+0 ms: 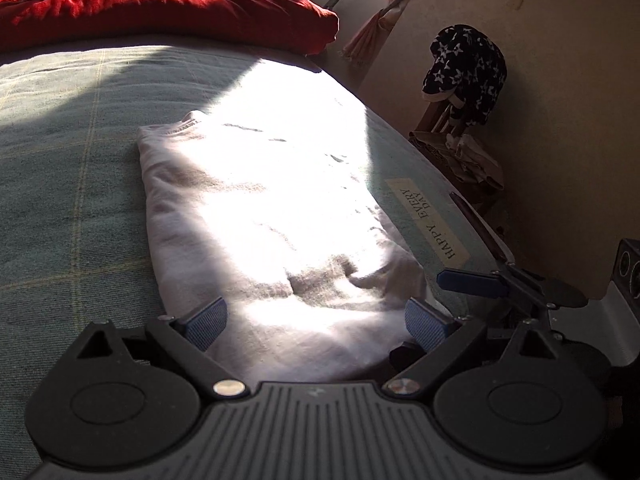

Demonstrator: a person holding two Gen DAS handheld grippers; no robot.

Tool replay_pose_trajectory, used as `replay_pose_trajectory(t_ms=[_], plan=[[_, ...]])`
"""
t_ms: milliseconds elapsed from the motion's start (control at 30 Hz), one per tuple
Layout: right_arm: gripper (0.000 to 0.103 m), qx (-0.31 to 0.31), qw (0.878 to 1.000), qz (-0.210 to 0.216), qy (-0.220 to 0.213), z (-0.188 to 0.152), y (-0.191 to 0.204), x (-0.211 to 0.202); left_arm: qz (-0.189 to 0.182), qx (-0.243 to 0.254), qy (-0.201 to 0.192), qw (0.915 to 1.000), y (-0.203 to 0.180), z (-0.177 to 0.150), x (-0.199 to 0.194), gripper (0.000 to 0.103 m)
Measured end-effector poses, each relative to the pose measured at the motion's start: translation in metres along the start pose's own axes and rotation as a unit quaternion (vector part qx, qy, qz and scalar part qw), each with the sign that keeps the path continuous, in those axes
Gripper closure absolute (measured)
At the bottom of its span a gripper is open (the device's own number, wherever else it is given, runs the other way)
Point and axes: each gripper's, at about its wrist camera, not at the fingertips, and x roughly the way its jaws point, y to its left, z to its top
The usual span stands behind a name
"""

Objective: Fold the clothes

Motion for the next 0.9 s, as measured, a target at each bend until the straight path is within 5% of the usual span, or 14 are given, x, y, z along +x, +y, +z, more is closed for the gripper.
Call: replay_pose_trajectory(t_ms=[633,900], plan=[[0.0,0.01,1.0,-0.001,0.004,-0.006,-0.011,0.001,-0.006,-0.023,0.001,0.9997,0.018,0.022,0.024,0.008],[0.0,0.006,1.0,0.024,0.006,-0.009,-0.007,-0.001,-0.016,-0.025,-0.018,0.9994,0.008,0.013,-0.004,0.008]])
